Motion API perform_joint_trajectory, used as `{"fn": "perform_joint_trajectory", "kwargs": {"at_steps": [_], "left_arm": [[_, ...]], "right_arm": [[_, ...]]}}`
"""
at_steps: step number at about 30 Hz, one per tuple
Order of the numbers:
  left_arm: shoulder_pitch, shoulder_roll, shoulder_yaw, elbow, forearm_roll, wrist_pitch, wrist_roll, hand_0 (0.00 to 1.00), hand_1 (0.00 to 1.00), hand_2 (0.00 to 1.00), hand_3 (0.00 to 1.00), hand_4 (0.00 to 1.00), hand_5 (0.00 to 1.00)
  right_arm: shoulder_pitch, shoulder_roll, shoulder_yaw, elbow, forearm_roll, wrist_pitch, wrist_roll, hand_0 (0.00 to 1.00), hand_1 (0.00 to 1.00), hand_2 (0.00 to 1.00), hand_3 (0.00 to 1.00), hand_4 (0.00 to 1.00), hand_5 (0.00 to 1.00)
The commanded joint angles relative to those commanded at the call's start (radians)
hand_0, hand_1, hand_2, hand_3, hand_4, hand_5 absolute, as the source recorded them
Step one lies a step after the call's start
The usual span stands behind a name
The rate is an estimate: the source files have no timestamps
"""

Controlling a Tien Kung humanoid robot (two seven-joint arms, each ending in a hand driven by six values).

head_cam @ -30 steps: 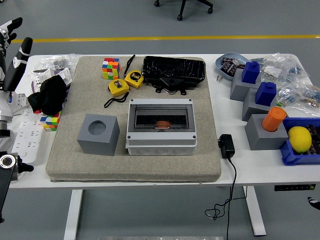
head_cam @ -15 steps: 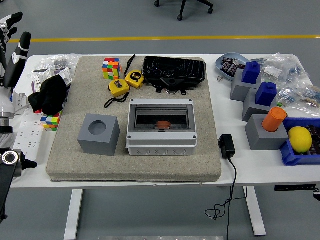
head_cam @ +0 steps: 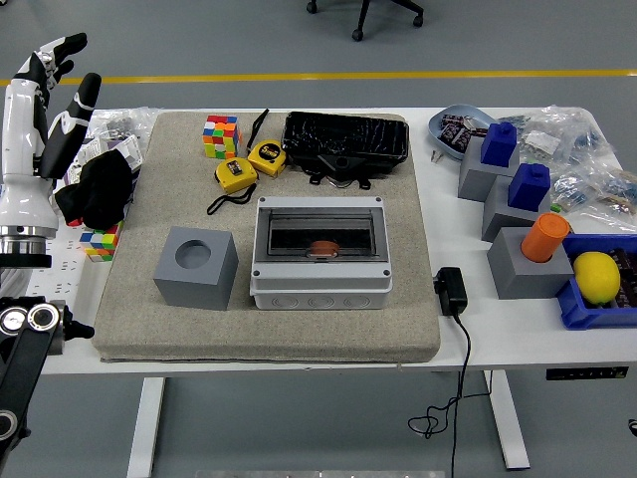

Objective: Fetch the battery,place it into the box,close the lid of the box

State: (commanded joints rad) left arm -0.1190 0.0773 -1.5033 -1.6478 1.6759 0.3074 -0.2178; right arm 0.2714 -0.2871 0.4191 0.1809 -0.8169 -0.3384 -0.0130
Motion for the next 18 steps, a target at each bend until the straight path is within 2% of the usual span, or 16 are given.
{"fn": "perform_joint_trajectory", "kwargs": {"at_steps": [2,3,8,9,14,15,18], "left_arm": [[-0.003,-0.001,0.003,-0.001,-0.001,0.002,-0.001,0.817,0.88,0.813,0.771,0.998,0.93],[-0.008,-0.002,0.005,0.0,-0.003,0.003,-0.002,0.815,0.88,0.812,0.771,0.998,0.935],[-0.016,-0.004,0.03,-0.003,-0.001,0.004,-0.003,0.815,0.88,0.812,0.771,0.998,0.935],[-0.014,-0.005,0.034,-0.004,0.003,0.004,-0.002,0.813,0.876,0.81,0.771,0.998,0.934],[-0.025,0.006,0.057,-0.002,-0.001,0.001,0.0,0.813,0.876,0.81,0.771,0.998,0.934],[-0.029,0.009,0.063,-0.003,-0.001,0.0,0.0,0.809,0.874,0.809,0.77,0.998,0.934],[-0.033,0.017,0.081,-0.01,-0.004,-0.002,0.002,0.809,0.874,0.809,0.77,0.998,0.934]], "right_arm": [[-0.011,-0.004,0.0,0.006,0.005,-0.001,0.005,0.582,0.58,0.576,0.507,0.957,0.683],[-0.012,-0.01,-0.007,0.009,0.007,0.003,0.002,0.662,0.646,0.666,0.633,0.998,0.742],[-0.006,-0.039,-0.004,0.02,0.01,0.013,0.014,0.662,0.646,0.666,0.633,0.998,0.742],[-0.006,-0.047,0.004,0.025,0.001,0.015,0.016,0.719,0.679,0.702,0.702,0.998,0.799],[-0.001,-0.075,0.022,0.048,-0.029,0.028,0.021,0.719,0.679,0.702,0.702,0.998,0.799],[0.0,-0.077,0.019,0.048,-0.029,0.029,0.021,0.76,0.726,0.735,0.744,0.998,0.828],[0.0,-0.073,-0.006,0.044,-0.014,0.031,0.017,0.76,0.726,0.735,0.744,0.998,0.828]]}}
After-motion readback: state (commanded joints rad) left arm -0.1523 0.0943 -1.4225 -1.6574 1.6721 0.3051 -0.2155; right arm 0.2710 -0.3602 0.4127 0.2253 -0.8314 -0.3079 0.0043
